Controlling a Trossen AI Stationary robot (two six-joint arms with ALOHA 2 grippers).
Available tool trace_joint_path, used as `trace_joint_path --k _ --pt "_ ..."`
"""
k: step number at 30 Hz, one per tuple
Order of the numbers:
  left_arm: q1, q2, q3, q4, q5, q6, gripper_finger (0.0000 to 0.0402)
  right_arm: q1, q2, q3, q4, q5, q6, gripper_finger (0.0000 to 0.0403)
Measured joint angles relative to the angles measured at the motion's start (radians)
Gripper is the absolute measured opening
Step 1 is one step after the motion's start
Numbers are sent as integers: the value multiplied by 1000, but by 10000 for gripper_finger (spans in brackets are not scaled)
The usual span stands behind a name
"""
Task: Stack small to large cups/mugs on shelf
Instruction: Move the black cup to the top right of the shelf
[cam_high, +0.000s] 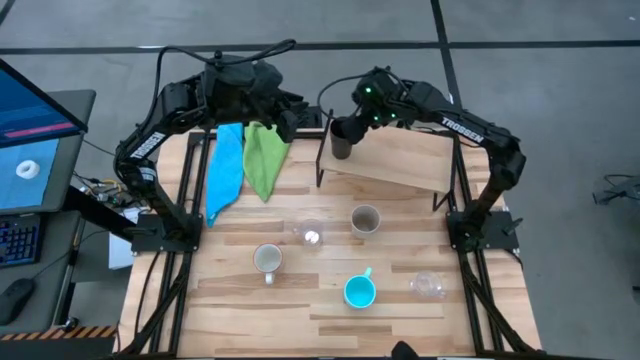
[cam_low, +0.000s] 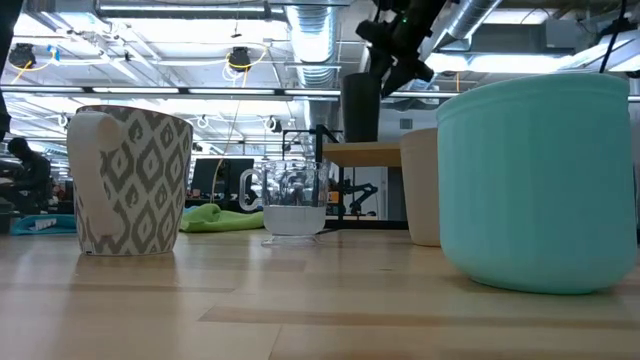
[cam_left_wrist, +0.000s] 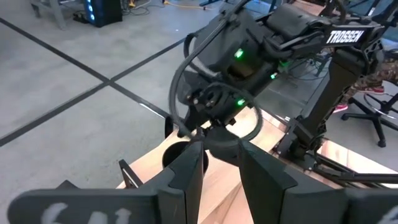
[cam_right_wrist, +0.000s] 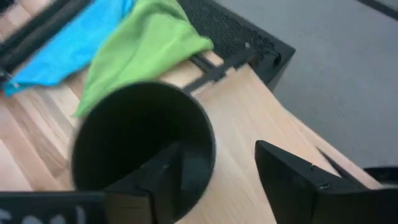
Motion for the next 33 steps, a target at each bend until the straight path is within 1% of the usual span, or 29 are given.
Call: trace_joint_path --k 3,10,11,15,18,22,26,28,33 --pt "0 0 0 0 0 0 92 -2 -1 0 -6 0 0 169" --pt "0 0 0 0 -1 0 92 -5 -4 0 -26 0 -10 26" --pt "0 0 0 0 -2 0 92 -6 -5 0 -33 -1 -15 16" --pt "0 0 0 0 -4 1 92 -17 -37 -2 -65 -1 -9 15" --pt "0 0 0 0 -4 18 92 -43 -103 -1 -106 -2 -13 8" --pt "0 1 0 1 -9 36 92 -116 -215 1 -232 4 -19 7" --pt "0 1 0 0 -11 45 92 -205 -311 1 -396 70 -31 8" --pt "0 1 0 0 -11 48 92 -254 -342 -1 -460 79 -28 8" --pt "0 1 0 0 -11 60 92 -352 -449 -65 -463 82 -1 4"
